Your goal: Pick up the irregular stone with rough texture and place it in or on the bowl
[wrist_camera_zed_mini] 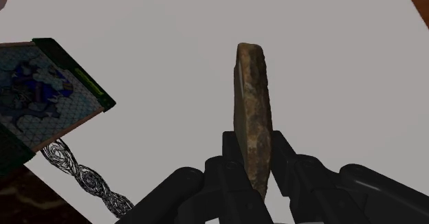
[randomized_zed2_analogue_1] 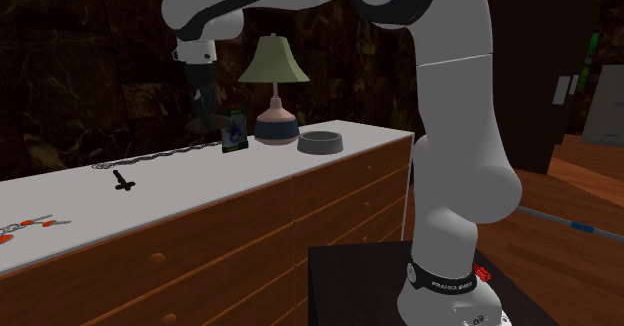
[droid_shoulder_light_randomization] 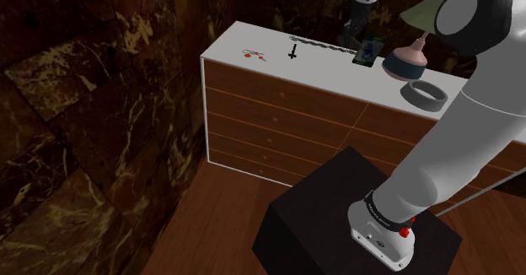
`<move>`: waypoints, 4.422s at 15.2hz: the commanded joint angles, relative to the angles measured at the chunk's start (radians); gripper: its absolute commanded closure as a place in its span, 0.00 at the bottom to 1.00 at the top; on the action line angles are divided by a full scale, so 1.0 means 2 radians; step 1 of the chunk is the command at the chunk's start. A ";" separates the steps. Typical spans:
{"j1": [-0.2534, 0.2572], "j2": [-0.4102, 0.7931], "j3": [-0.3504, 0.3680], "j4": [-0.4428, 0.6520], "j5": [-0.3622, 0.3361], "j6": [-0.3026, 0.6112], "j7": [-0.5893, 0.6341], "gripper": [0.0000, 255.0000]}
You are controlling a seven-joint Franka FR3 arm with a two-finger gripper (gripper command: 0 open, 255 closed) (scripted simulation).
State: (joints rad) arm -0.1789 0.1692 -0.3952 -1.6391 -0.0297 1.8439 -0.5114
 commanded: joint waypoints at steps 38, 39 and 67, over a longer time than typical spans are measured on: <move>-0.141 -0.134 -0.173 -0.194 -0.049 0.101 -0.295 1.00; -0.142 -0.132 -0.173 -0.199 -0.048 0.107 -0.295 1.00; -0.140 -0.150 -0.166 -0.180 -0.059 0.074 -0.286 0.00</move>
State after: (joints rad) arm -0.4592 -0.1309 -0.7272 -2.0006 -0.1482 1.9927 -1.0829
